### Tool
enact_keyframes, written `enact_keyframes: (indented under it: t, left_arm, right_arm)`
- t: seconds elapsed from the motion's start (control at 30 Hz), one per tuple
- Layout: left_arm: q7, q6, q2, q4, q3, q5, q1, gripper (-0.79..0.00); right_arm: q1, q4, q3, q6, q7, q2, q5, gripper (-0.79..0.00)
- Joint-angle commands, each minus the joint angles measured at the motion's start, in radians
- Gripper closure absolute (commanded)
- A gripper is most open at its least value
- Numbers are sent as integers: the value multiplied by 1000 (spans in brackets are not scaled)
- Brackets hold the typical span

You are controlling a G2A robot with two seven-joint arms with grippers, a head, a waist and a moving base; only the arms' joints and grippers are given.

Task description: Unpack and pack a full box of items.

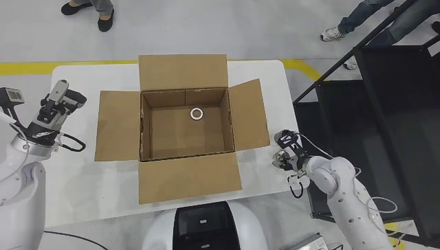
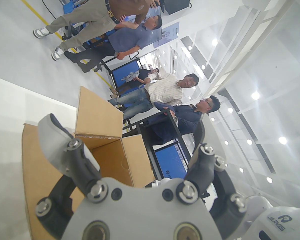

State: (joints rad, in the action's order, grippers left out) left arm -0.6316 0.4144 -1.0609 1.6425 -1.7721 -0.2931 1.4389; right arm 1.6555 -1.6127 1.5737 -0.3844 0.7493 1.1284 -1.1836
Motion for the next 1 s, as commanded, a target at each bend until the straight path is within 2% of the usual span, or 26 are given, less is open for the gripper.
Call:
enact_keyframes:
  t: [0.0, 0.13, 0.37, 0.6, 0.7, 0.97]
  left_arm:
    - [0, 0, 0, 0, 0, 0, 0, -785]
    - [0, 0, 0, 0, 0, 0, 0, -785]
    - [0, 0, 0, 0, 0, 0, 0, -785]
    - [0, 0, 0, 0, 0, 0, 0, -785]
    - [0, 0, 0, 0, 0, 0, 0, -785]
    - [0, 0, 0, 0, 0, 0, 0, -785]
  right_arm:
    - [36, -44, 33, -12, 6, -4, 32, -785]
    - [122, -141, 116, -86, 3, -14, 144, -785]
    - [224, -302, 242, -290, -78, -28, 341, -785]
    - [223, -386, 268, -320, -188, -31, 480, -785]
    - [202, -401, 256, -329, -185, -34, 528, -785]
    - [202, -401, 256, -329, -185, -34, 528, -785]
